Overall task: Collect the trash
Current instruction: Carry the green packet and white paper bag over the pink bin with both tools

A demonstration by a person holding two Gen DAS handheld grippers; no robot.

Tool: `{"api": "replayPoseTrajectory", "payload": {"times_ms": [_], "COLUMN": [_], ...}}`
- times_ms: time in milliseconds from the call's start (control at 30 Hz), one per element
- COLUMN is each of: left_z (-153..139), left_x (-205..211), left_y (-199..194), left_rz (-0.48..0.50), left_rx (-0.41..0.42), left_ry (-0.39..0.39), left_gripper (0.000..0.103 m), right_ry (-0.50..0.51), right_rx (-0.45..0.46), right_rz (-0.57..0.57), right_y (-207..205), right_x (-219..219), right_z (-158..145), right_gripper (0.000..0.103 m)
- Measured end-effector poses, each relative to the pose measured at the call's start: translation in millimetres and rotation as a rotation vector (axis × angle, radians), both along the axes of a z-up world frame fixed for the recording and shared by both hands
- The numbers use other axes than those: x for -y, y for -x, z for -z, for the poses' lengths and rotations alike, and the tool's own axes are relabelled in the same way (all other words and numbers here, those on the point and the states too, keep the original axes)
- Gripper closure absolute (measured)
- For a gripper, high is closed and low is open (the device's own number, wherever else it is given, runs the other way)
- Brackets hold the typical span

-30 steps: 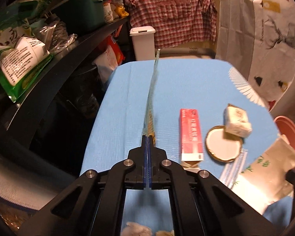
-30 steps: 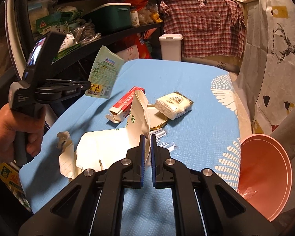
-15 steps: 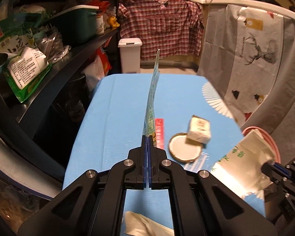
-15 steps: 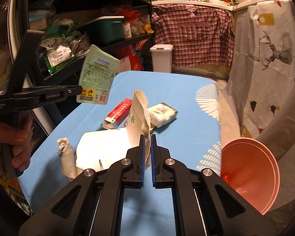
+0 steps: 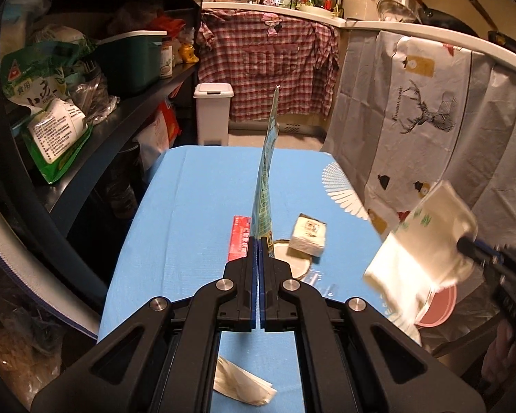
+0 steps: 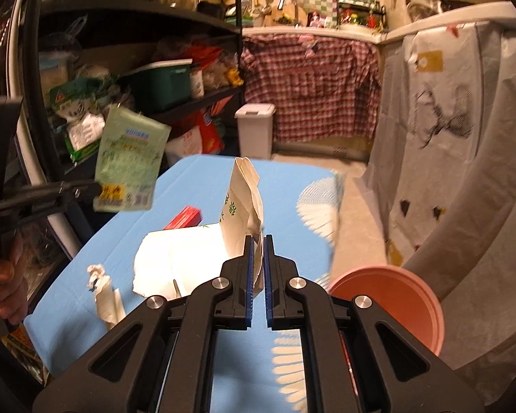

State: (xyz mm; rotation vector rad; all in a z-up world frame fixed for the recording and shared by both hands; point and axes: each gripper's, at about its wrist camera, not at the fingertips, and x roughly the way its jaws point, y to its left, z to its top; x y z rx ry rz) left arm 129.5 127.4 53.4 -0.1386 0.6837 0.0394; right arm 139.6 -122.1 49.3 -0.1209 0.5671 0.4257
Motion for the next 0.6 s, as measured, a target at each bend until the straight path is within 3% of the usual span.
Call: {"api": "replayPoseTrajectory", "payload": {"times_ms": [267,600], "left_z": [-7,-2], "left_x": [9,20], "left_y": [8,4], "left_rz": [0.026,0.045], "left_rx": [0.018,0.008], "left_ry": [0.012,0.0], "left_gripper": [0.103,0.103], "right_ry": [0.039,-0.022], "right_rx": [0.084,0.033], "right_rz": [0.013,0.093], "right_y": [0,-18], "right_x": [32,62], "right_z": [-33,-12], "right_gripper": [0.097,0.097]}}
